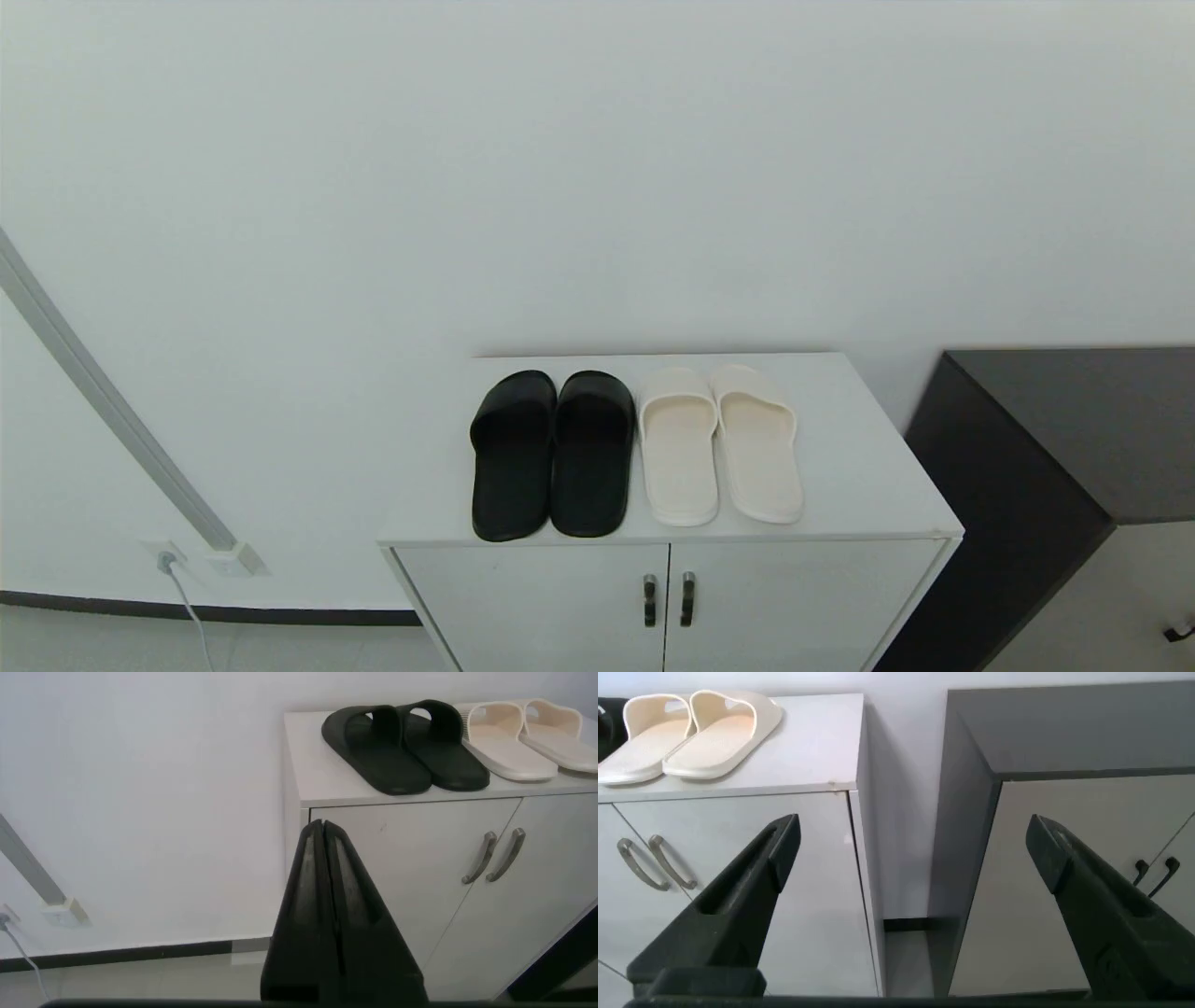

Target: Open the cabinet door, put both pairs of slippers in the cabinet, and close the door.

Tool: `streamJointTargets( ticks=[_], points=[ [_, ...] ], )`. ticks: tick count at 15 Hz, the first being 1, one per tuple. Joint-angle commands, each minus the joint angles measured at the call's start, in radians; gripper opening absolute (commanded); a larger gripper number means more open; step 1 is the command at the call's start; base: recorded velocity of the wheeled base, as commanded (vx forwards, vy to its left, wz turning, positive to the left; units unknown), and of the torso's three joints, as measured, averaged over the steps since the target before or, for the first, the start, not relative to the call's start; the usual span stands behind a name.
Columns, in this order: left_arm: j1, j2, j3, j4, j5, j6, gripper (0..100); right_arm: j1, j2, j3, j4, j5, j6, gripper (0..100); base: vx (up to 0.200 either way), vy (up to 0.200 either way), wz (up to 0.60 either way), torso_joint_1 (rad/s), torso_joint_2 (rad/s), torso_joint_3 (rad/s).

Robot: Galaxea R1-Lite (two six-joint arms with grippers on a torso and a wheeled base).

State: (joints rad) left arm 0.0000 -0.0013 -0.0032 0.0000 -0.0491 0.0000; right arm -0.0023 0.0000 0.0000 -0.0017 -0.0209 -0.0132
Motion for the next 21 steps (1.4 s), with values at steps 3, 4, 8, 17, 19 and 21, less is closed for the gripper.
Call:
streamJointTargets(
  ticks=[3, 4, 8, 17, 19, 21],
  points=[
    [0.000, 0.001, 0.000, 0.000, 0.000, -0.002, 0, 0.001, 0.000, -0.002, -0.001, 0.033, -0.007, 100, 0.000, 0.000, 0.00, 0.000, 0.00, 0.000],
    [0.000, 0.001, 0.000, 0.000, 0.000, -0.002, 0, 0.001, 0.000, -0.002, 0.000, 0.047, -0.022, 100, 0.000, 0.000, 0.00, 0.000, 0.00, 0.000],
    [0.000, 0.001, 0.000, 0.002, -0.001, -0.002, 0, 0.001, 0.044, -0.101, -0.011, 0.041, 0.064, 100, 0.000, 0.000, 0.00, 0.000, 0.00, 0.000],
    [0.000, 0.001, 0.000, 0.002, -0.001, -0.003, 0, 0.370, 0.991, -0.330, -0.297, 0.041, 0.162, 100, 0.000, 0.000, 0.00, 0.000, 0.00, 0.000],
    [0.000, 0.001, 0.000, 0.002, -0.001, -0.002, 0, 0.605, 1.140, -0.371, -0.429, -0.195, 0.228, 100, 0.000, 0.000, 0.00, 0.000, 0.00, 0.000],
    [0.000, 0.001, 0.000, 0.002, -0.001, -0.003, 0, 0.726, 1.276, -0.466, -0.452, -0.284, 0.260, 100, 0.000, 0.000, 0.00, 0.000, 0.00, 0.000]
  ],
)
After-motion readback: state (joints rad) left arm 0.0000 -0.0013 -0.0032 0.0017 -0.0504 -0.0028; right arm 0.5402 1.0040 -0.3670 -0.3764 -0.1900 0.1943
